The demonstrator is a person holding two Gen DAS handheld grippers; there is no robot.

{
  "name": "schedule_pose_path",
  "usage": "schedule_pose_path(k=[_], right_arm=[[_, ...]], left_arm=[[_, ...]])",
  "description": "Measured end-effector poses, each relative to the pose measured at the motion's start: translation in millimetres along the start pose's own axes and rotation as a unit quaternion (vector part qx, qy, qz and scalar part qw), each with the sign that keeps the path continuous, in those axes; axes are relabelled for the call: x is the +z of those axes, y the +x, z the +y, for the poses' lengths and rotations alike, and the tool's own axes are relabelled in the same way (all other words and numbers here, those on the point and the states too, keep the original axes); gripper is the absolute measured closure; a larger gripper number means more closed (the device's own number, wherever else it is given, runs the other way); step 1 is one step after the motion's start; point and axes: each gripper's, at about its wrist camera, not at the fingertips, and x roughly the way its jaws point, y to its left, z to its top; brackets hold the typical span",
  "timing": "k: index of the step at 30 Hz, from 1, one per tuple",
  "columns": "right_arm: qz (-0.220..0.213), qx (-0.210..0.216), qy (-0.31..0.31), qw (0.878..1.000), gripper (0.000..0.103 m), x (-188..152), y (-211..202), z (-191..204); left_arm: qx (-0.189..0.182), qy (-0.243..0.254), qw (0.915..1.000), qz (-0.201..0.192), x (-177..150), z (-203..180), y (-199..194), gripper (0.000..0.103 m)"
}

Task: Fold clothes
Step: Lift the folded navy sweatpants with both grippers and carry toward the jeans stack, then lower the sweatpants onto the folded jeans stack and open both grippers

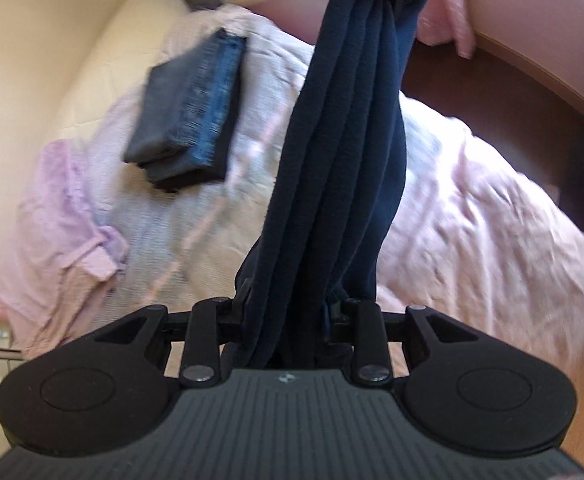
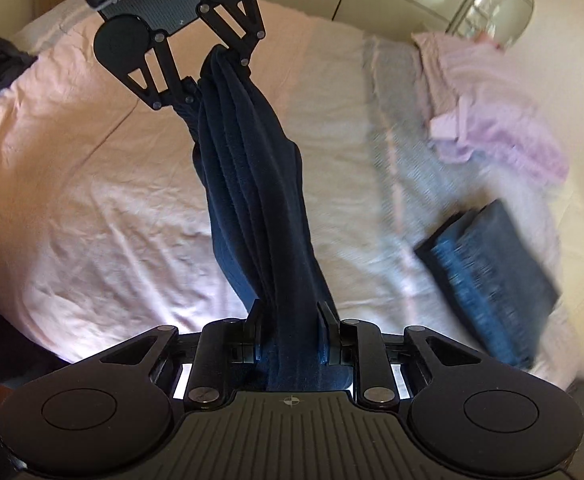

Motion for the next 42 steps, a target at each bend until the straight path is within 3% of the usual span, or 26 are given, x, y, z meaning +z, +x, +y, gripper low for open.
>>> schedule_pose_path(k=[4,16,23,28,33,35,37,41,42], right_arm=[[-0.013,-0.025,-0.025,0.999,0.079,-0.7,-19.7,-38.2],[0.005,-0.115,-0.030,0.993,0.079,-7.4,-51.2,-126.2],[-0.013,-0.130,-0.049,0.990,0.079,-24.3,-38.5,-234.4],[-0.038,-0.129,-0.098,0.986,0.079,-32.1,-8.2,-347.8],[-0.082,-0.169,-0.136,0.973,0.079,-29.0,34.3,-446.4],[-0.098,-0.176,-0.136,0.970,0.079,-41.9,62.1,-465.4],[-0.100,-0.166,-0.124,0.973,0.079,-60.4,99.3,-473.8],[-0.043,-0.117,-0.123,0.985,0.079,-113.1,192.4,-454.4],[-0.025,-0.101,-0.123,0.987,0.079,-125.0,211.0,-448.4]], left_arm=[[0.023,-0.018,0.9996,-0.006,25.1,21.0,-6.4,0.076],[0.064,0.001,0.9954,-0.072,91.8,99.2,14.9,0.077],[0.110,-0.019,0.9920,-0.058,159.6,174.1,71.5,0.077],[0.145,-0.063,0.9869,-0.031,208.1,245.4,129.2,0.077],[0.224,-0.094,0.9699,-0.012,232.0,292.0,193.1,0.077],[0.217,-0.110,0.9700,-0.005,231.0,290.0,234.8,0.077],[0.187,-0.120,0.9750,0.010,227.4,270.8,281.9,0.077],[0.129,-0.087,0.9869,0.044,221.1,207.7,360.5,0.074],[0.144,-0.080,0.9854,0.042,219.6,198.5,364.8,0.072]])
